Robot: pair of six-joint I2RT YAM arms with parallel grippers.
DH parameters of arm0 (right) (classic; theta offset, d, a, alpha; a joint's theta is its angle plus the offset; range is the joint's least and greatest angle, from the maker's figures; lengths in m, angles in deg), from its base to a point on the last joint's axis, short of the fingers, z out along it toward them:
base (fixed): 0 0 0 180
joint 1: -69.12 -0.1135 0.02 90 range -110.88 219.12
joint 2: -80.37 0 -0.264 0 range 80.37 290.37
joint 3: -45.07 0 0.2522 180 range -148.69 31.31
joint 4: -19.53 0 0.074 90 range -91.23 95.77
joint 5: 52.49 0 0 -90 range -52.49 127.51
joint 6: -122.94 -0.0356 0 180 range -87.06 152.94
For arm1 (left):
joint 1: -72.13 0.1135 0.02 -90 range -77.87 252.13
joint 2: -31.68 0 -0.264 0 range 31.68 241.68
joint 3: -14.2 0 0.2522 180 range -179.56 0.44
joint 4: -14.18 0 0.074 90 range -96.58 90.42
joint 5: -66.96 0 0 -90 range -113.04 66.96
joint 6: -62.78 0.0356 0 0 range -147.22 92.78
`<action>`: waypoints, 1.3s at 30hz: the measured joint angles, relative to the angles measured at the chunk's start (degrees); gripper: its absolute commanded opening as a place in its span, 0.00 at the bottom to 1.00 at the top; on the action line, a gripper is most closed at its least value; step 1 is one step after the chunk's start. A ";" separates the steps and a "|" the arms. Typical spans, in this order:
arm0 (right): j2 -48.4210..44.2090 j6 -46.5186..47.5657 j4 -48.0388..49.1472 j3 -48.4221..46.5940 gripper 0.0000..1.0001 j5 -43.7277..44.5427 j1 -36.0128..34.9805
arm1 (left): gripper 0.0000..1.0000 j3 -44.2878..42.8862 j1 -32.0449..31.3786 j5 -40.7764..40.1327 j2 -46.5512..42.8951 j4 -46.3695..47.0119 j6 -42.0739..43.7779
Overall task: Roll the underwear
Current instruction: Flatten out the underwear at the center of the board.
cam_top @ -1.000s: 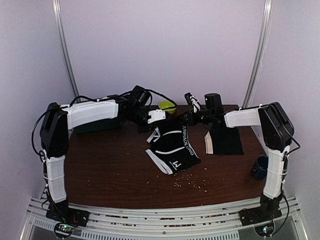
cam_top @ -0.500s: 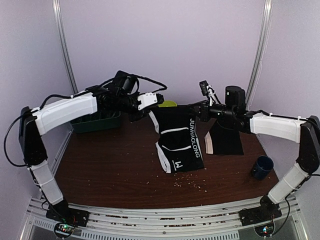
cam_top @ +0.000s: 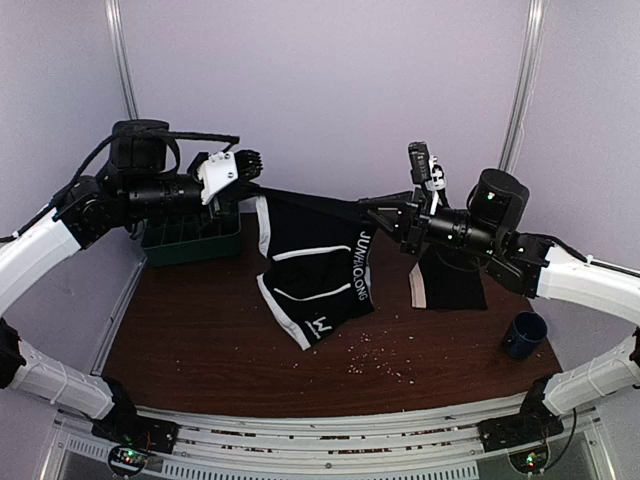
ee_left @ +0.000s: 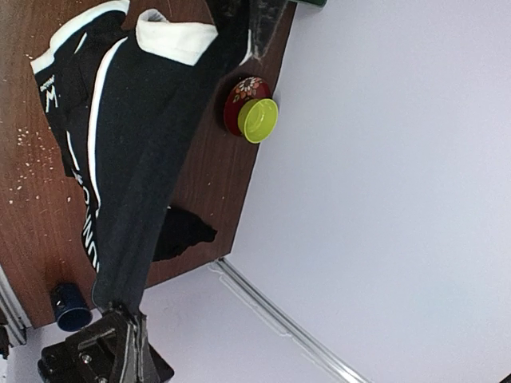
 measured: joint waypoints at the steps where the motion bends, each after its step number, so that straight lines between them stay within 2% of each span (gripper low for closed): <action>1: -0.28 0.02 0.00 0.22 0.00 0.00 -1.14 | 0.00 0.48 -0.20 0.59 -1.22 -0.26 0.13; 7: -2.51 0.09 0.24 2.95 0.00 1.07 -7.02 | 0.00 2.12 -0.57 4.74 -7.32 -3.72 0.55; 12: -1.38 0.28 0.39 3.41 0.00 8.61 -7.39 | 0.00 2.12 -0.74 4.15 -6.05 -4.09 0.66; 16: 5.29 0.55 -0.26 2.95 0.00 15.10 -5.97 | 0.00 1.99 -0.59 -1.16 3.91 -3.28 1.81; 21: 21.40 0.11 -2.99 -1.38 0.00 18.86 1.60 | 0.00 -5.03 0.68 -9.35 28.30 -2.99 4.52; 23: 28.74 -0.37 -3.80 -5.25 0.00 18.71 5.86 | 0.00 -13.00 1.66 -12.74 40.19 -3.23 5.60; 25: 35.80 -0.94 -4.07 -10.10 0.00 17.18 9.86 | 0.00 -25.86 2.89 -15.96 52.85 -5.62 6.51; 28: 44.50 -0.87 -4.15 -16.79 0.03 14.29 14.14 | 0.00 -38.99 4.37 -20.90 65.75 -5.70 7.87; 33: 54.29 -0.94 -3.67 -25.05 0.07 7.65 18.12 | 0.00 -40.02 5.57 -25.33 68.17 -5.22 9.27; 39: 56.41 -1.20 -0.09 -25.07 0.11 -0.94 20.33 | 0.00 -34.88 5.25 -24.94 63.67 -1.18 9.60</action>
